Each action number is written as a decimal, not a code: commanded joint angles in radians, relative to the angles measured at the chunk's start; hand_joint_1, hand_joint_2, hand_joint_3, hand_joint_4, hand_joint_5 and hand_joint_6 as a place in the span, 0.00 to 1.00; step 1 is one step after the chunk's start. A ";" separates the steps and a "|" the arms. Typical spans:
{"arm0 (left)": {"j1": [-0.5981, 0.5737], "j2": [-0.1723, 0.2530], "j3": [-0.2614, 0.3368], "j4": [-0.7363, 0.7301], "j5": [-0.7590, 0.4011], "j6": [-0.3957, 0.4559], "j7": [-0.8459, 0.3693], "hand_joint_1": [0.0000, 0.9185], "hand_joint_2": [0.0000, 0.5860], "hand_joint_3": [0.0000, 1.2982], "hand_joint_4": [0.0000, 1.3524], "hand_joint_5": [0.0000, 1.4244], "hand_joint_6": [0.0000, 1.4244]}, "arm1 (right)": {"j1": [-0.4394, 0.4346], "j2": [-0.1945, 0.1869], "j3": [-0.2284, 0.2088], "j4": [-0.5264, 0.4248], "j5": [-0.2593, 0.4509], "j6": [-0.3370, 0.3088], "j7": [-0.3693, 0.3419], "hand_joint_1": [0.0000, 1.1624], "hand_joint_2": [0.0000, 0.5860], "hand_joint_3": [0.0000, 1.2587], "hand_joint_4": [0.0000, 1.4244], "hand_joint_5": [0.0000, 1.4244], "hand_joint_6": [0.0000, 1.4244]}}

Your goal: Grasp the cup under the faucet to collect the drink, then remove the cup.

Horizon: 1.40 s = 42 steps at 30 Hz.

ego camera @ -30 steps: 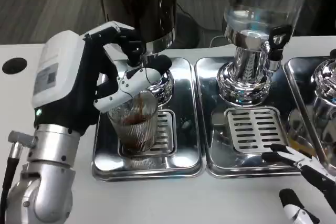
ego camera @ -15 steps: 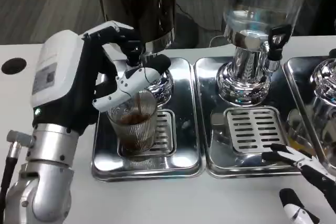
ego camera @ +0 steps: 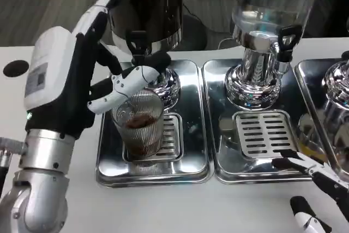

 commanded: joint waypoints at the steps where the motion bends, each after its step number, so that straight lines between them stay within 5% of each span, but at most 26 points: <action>1: 0.041 0.004 0.034 -0.023 0.020 -0.006 0.016 0.08 0.09 0.15 0.10 0.43 0.45 | 0.007 0.003 0.003 -0.014 0.020 0.008 0.008 0.37 0.76 0.22 0.09 0.08 0.00; 4: 0.085 0.042 0.062 -0.041 0.065 0.039 -0.023 0.03 0.07 0.21 0.17 0.27 0.22 | 0.006 0.005 0.003 -0.027 0.048 0.020 0.017 0.37 0.76 0.22 0.09 0.09 0.00; 11: 0.208 0.088 0.115 -0.081 0.097 0.047 -0.052 0.01 0.06 0.23 0.19 0.19 0.09 | -0.018 0.000 -0.003 -0.038 0.076 0.059 0.032 0.37 0.68 0.21 0.08 0.08 0.00; 17: 0.337 0.106 0.135 -0.114 0.128 0.016 -0.044 0.00 0.06 0.21 0.16 0.17 0.07 | -0.099 -0.036 -0.011 -0.029 0.185 0.157 0.113 0.41 0.51 0.18 0.06 0.08 0.03; 26: 0.518 0.086 0.141 -0.131 0.162 -0.061 0.015 0.01 0.07 0.17 0.11 0.19 0.05 | -0.191 -0.027 0.029 -0.033 0.281 0.331 0.220 0.54 0.31 0.11 0.10 0.11 0.08; 31: 0.599 0.070 0.151 -0.118 0.170 -0.109 0.049 0.01 0.07 0.16 0.11 0.19 0.05 | -0.244 -0.006 0.077 -0.036 0.264 0.402 0.248 0.54 0.30 0.10 0.10 0.11 0.07; 42: 0.694 0.046 0.138 -0.090 0.194 -0.184 0.102 0.01 0.07 0.16 0.11 0.17 0.05 | -0.311 0.055 0.173 -0.034 0.145 0.447 0.221 0.55 0.29 0.12 0.10 0.10 0.07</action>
